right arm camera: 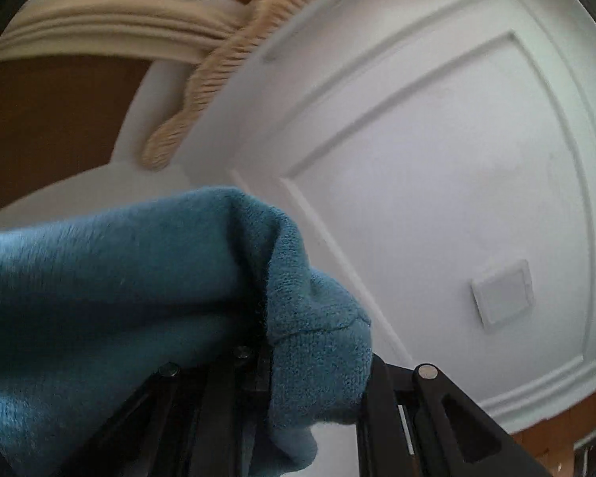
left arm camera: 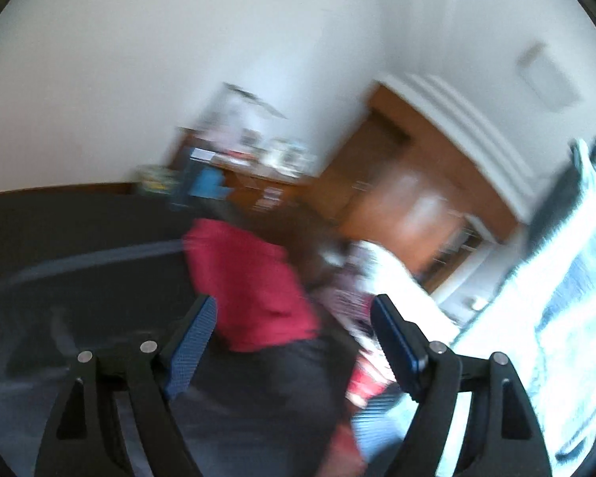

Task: Fold clothes
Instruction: 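Raise the sweater high with both grippers, letting it hang and unfold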

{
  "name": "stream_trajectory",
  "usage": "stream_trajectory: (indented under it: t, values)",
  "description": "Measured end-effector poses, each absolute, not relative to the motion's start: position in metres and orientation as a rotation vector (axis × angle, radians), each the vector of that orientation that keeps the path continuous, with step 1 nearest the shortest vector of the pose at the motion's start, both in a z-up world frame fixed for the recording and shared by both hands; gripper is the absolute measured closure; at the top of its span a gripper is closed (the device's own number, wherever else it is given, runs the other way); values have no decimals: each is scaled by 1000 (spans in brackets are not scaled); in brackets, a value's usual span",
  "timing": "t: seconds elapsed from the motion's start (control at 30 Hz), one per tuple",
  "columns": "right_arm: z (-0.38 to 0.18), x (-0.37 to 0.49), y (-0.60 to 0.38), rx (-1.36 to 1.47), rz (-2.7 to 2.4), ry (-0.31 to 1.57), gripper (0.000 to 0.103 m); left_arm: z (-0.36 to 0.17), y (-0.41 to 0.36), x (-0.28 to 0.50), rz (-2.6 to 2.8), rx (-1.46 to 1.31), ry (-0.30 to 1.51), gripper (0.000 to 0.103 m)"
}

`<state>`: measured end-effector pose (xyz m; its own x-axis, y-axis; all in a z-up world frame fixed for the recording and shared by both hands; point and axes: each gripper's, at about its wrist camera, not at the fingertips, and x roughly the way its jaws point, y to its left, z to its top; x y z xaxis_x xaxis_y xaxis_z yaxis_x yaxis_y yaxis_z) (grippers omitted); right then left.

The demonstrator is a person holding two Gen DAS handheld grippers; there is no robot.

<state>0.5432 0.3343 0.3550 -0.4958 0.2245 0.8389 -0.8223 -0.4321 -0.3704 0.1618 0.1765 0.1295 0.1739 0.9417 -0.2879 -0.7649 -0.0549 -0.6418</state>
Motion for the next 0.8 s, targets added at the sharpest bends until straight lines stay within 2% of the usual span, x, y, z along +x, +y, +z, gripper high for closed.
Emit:
stream_trajectory:
  t: [0.37, 0.6, 0.67, 0.73, 0.8]
  values:
    - [368, 525, 312, 940, 2093, -995, 91, 152, 199, 226, 979, -679, -332, 19]
    - [366, 515, 333, 786, 2233, -977, 91, 173, 185, 264, 994, -574, -224, 20]
    - [364, 515, 338, 785, 2253, -946, 91, 174, 185, 264, 1000, -593, -239, 26]
    - [364, 517, 341, 797, 2260, -927, 91, 174, 182, 264, 1001, -606, -259, 43]
    - [365, 519, 342, 822, 2253, -921, 91, 177, 176, 268, 999, -593, -269, 48]
